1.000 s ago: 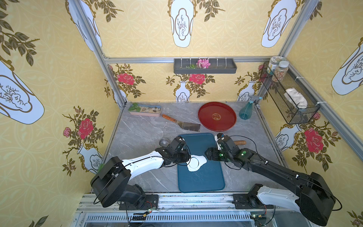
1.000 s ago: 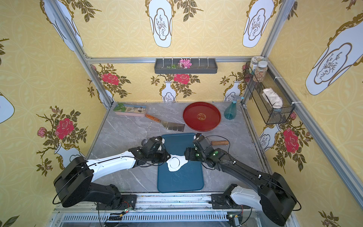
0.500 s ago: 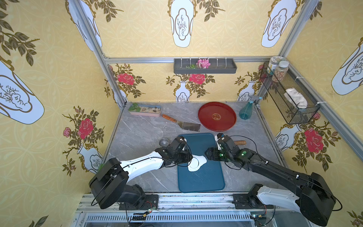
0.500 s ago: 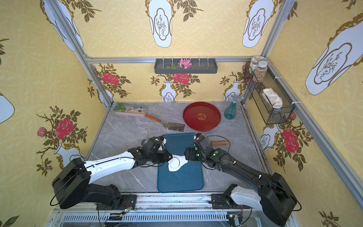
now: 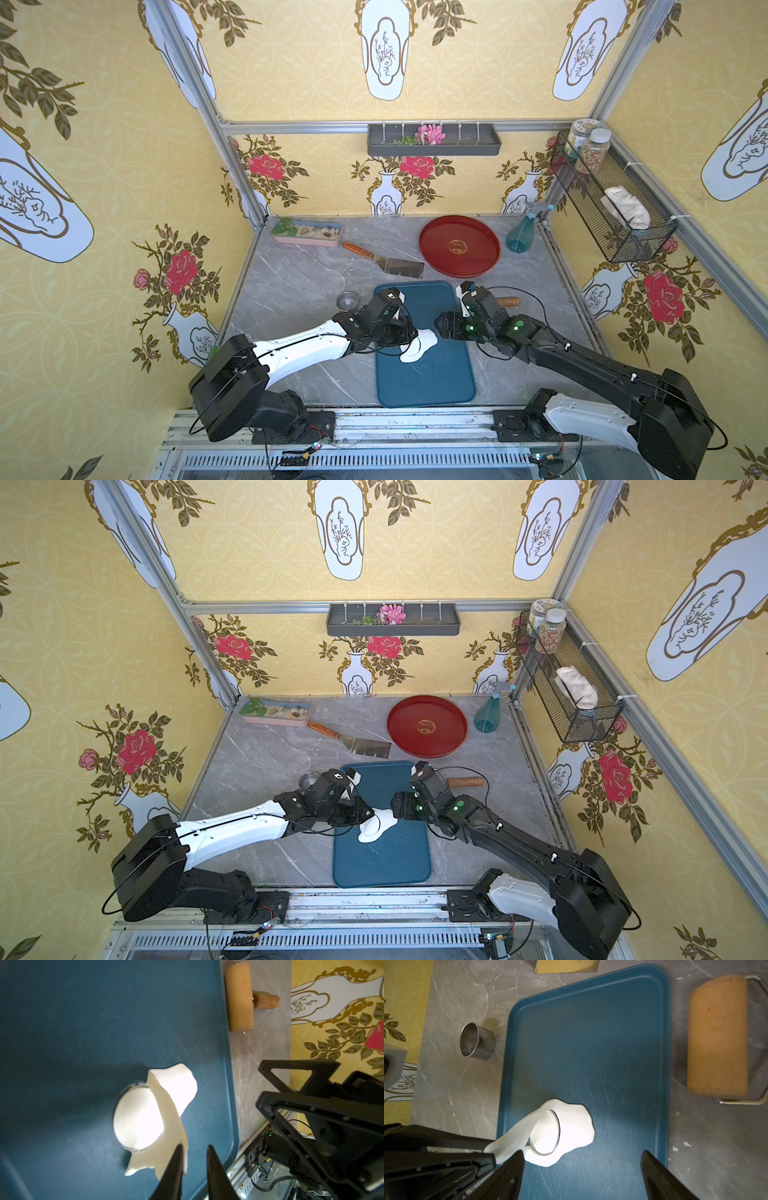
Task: Roll out the dumpling wrappers from the dough
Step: Remove the dumpling wrapper from the work surface.
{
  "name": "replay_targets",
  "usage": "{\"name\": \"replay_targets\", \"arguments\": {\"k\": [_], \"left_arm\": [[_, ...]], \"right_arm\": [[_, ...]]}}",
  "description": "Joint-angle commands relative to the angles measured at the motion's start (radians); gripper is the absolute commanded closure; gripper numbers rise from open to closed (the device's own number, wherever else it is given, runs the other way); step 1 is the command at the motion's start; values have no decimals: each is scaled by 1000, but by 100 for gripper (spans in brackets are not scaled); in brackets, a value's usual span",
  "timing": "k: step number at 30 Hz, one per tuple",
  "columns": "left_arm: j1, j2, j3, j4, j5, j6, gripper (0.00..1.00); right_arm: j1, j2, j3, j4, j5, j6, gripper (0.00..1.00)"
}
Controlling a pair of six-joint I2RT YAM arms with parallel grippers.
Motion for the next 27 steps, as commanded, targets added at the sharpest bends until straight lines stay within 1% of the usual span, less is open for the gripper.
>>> {"name": "replay_targets", "arguments": {"k": [1,11,22,27], "left_arm": [[-18,16,19,9,3,-15,77],[-76,53,84,9,-14,-32,77],[-119,82,157,9,-22,-41,77],[-136,92,185,14,-19,-50,77]], "right_arm": [[0,-16,-6,2,26,-2,12],[-1,-89,-24,-23,86,19,12],[-3,-261,-55,-96,232,61,11],[-4,-318,-68,-118,269,74,9]]}}
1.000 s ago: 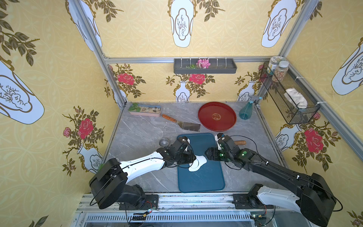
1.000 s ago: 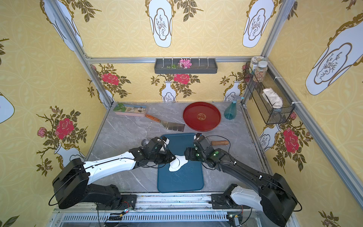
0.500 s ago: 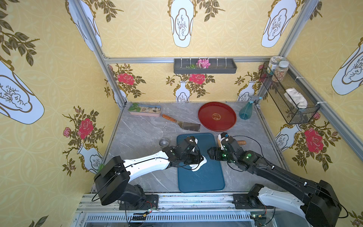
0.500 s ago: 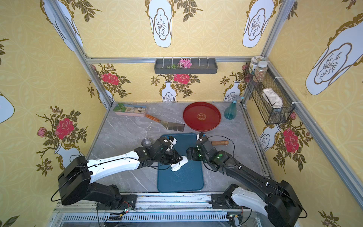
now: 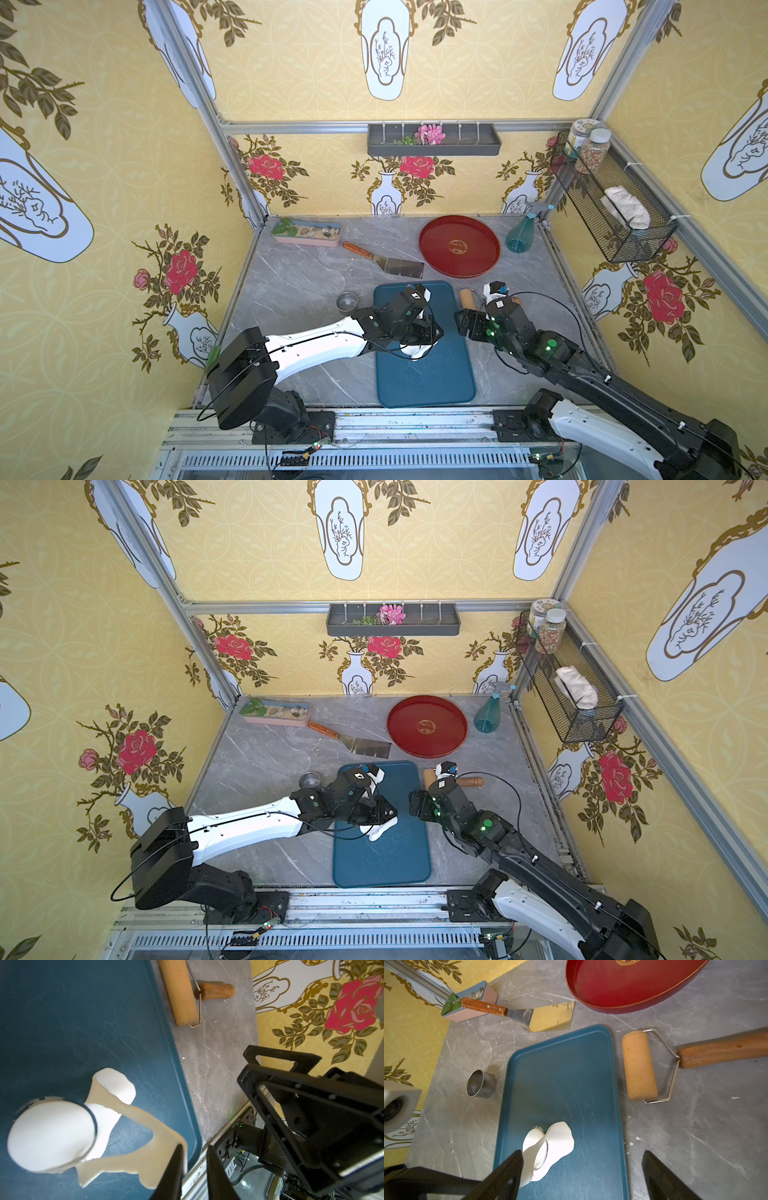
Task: Roll out the dumpling wrappers from the dough
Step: Remove the dumpling wrapper from the work surface.
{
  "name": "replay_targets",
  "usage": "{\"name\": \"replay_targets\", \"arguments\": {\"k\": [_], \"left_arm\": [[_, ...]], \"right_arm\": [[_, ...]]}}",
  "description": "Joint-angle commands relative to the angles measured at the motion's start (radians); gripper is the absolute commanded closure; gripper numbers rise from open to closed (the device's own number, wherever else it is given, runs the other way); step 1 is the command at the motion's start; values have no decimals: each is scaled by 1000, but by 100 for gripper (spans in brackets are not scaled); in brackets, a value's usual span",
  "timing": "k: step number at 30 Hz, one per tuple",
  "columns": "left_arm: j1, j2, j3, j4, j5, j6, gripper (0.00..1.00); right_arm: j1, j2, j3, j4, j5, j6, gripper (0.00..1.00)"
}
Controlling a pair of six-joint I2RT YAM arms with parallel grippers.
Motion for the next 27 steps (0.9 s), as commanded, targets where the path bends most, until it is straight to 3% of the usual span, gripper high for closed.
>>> {"name": "replay_targets", "arguments": {"k": [1,27], "left_arm": [[-12,10,15,15,1,-1,77],[-24,74,153,32,-9,12,76]], "right_arm": [[0,-25,-5,-18,56,17,9],[-2,-115,-11,-79,98,19,8]]}}
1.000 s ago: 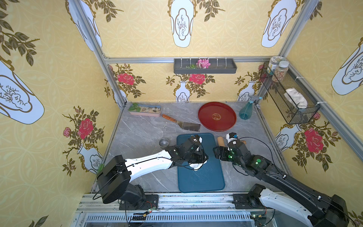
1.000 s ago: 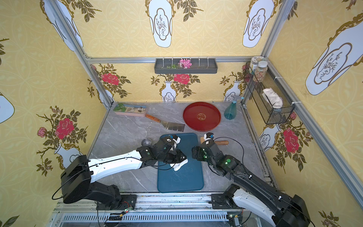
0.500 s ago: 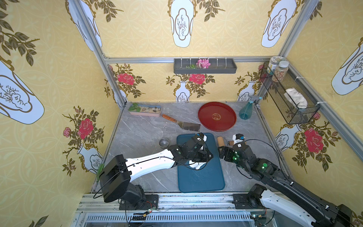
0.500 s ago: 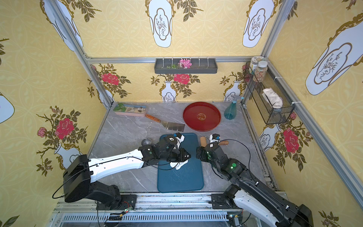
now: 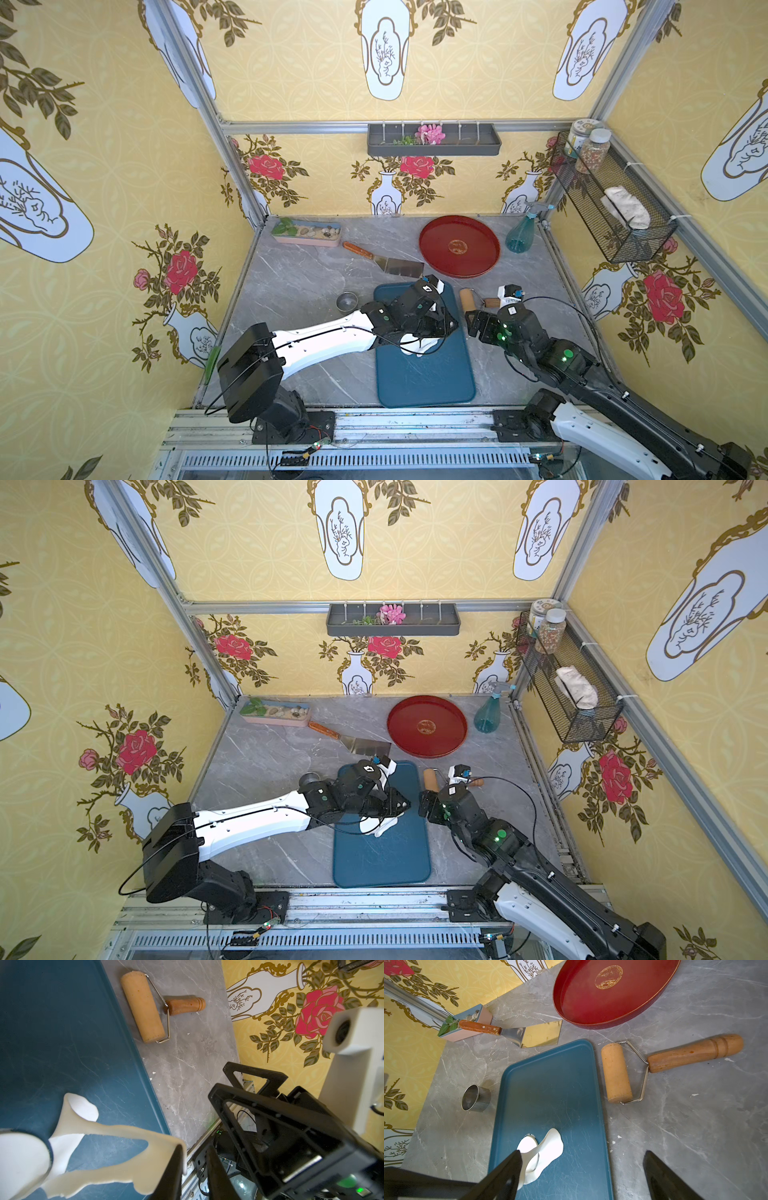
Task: Roll out the dumpling wrappers from the dough
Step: Remove the dumpling wrapper from the work surface.
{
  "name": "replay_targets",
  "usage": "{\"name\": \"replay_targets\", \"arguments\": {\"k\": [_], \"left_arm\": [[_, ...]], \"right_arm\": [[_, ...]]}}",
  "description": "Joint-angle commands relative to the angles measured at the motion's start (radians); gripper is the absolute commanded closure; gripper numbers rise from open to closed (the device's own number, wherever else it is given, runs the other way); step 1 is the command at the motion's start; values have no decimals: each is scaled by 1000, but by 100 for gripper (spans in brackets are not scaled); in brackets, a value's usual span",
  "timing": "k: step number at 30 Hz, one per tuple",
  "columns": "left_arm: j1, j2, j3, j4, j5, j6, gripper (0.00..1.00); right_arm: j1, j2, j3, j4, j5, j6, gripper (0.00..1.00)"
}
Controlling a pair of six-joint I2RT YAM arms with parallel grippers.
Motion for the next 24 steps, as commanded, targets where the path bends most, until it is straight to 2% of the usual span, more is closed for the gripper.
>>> {"name": "replay_targets", "arguments": {"k": [1,15,24], "left_arm": [[0,17,21,27,0,17,76],[5,79,127,-15,-69,49,75],[44,98,163,-23,-78,64,75]], "right_arm": [[-2,-5,-3,-1,22,-4,8],[-1,-60,-19,-29,26,2,8],[-2,-72,-19,-38,14,-6,8]]}}
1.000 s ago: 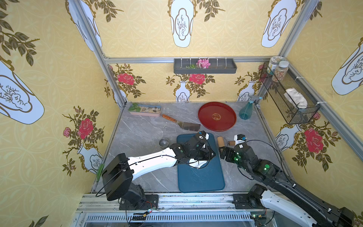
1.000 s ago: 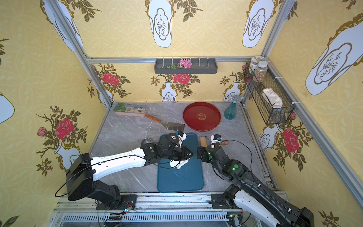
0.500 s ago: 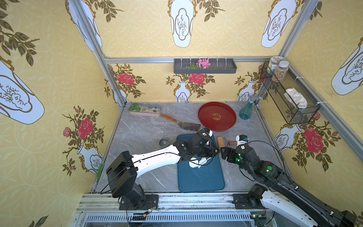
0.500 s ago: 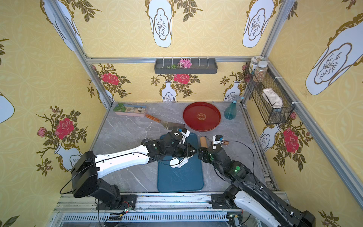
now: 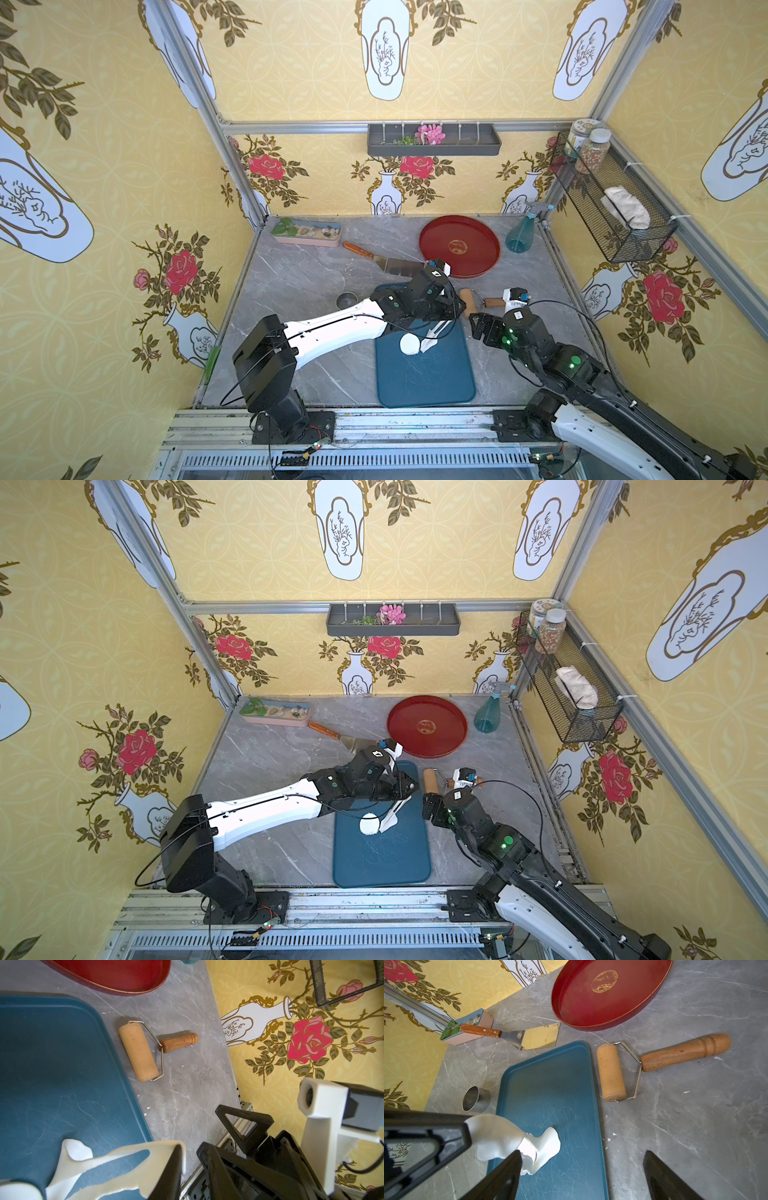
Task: Roll out the dumpling wrappers from the dough
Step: Remove the dumpling wrapper from the work surface.
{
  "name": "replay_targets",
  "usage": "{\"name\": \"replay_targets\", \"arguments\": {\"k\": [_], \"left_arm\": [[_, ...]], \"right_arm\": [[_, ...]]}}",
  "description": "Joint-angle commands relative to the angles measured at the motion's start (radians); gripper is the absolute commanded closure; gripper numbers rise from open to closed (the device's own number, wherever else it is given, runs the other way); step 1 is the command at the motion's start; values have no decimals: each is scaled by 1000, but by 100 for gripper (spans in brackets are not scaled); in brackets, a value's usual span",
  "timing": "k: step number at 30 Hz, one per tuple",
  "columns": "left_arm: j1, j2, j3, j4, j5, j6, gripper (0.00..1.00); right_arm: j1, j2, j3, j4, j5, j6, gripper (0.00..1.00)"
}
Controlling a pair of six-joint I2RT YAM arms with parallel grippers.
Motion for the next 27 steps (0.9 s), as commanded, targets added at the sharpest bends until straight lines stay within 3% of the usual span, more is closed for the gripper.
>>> {"name": "replay_targets", "arguments": {"k": [1,27], "left_arm": [[16,8,12,4,-3,27,75],[79,23,127,-13,25,119,74]], "right_arm": [[0,-3,-1,-2,4,-9,8],[0,4,2,4,12,-12,8]]}}
